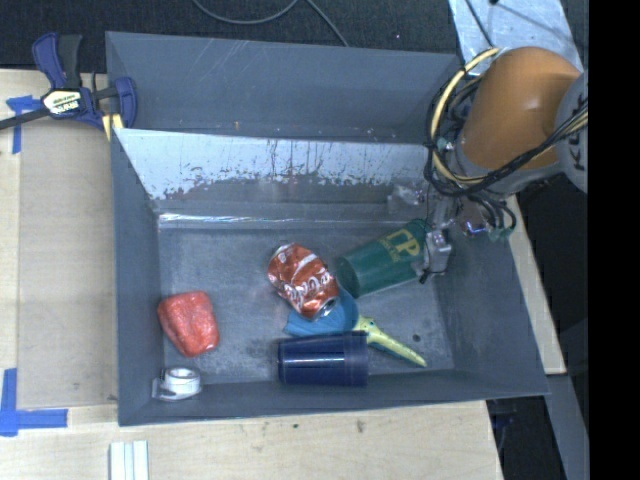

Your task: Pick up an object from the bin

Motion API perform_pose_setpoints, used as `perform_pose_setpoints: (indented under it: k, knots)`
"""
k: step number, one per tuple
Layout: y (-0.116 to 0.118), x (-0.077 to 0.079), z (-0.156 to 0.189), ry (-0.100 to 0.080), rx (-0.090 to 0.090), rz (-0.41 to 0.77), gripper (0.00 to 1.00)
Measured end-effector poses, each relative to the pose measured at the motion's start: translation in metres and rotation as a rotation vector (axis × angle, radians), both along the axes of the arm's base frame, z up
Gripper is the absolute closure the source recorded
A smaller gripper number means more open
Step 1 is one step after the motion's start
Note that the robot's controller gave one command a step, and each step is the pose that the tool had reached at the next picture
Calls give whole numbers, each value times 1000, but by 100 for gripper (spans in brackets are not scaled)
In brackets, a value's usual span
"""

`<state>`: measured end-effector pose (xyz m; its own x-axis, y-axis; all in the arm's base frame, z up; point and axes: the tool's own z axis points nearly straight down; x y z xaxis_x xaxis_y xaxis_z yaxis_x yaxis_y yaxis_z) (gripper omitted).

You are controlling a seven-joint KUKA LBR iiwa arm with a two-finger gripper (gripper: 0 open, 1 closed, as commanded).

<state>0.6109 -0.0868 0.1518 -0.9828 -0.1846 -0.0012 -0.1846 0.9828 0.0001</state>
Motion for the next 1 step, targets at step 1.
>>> perform_pose_setpoints:
  k: [1]
  knots:
    - [4, 3, -3, -8, 0, -51, 0]
